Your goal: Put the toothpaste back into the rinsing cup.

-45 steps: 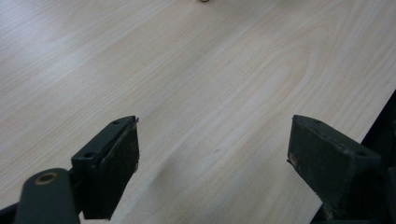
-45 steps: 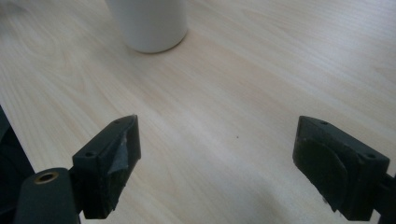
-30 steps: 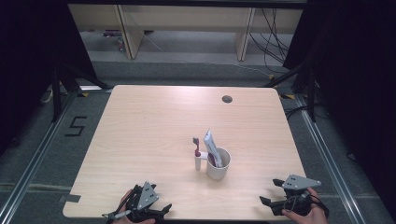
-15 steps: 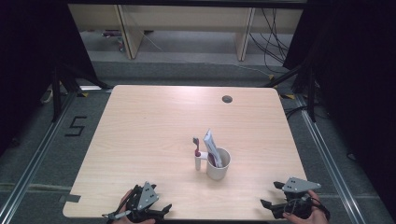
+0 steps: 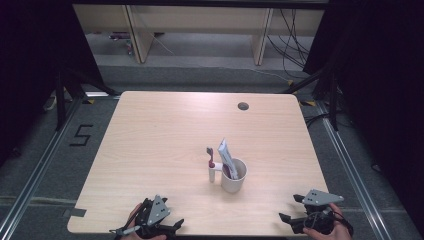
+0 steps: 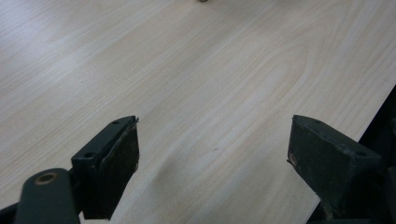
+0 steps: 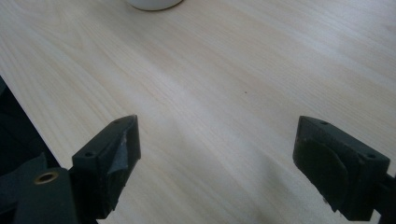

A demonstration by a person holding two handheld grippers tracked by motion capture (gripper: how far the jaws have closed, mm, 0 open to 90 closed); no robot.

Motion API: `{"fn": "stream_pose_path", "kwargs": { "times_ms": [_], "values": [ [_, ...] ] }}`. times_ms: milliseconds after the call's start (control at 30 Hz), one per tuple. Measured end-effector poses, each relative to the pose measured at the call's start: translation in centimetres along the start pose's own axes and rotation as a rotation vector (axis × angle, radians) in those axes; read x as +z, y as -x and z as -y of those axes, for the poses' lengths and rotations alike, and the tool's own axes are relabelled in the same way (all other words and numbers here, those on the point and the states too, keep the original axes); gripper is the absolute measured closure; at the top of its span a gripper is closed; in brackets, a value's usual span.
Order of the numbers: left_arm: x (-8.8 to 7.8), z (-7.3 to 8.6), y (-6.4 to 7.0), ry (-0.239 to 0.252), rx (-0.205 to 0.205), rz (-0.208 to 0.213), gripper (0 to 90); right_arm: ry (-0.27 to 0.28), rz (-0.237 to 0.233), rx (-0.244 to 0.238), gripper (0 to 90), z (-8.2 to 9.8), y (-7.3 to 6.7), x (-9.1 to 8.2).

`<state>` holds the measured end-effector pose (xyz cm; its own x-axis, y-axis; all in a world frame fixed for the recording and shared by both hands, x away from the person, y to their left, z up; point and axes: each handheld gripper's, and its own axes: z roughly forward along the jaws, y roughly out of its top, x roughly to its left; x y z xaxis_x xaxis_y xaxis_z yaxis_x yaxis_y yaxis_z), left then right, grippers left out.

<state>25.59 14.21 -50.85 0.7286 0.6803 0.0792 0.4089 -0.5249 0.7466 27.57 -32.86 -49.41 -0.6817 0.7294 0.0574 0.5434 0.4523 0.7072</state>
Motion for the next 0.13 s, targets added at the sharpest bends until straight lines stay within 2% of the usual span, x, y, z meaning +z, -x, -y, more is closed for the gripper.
{"fn": "stream_pose_path", "kwargs": {
  "times_ms": [100, 133],
  "values": [
    [-0.01, -0.01, -0.01, -0.001, -0.002, -0.001, 16.4, -0.004, -0.014, 0.023, 15.9, -0.01, -0.09, 0.07],
    [-0.01, -0.02, -0.02, -0.001, 0.000, -0.001, 16.3, 0.000, -0.012, 0.011, 15.9, -0.02, 0.00, 0.08]
  ]
}}
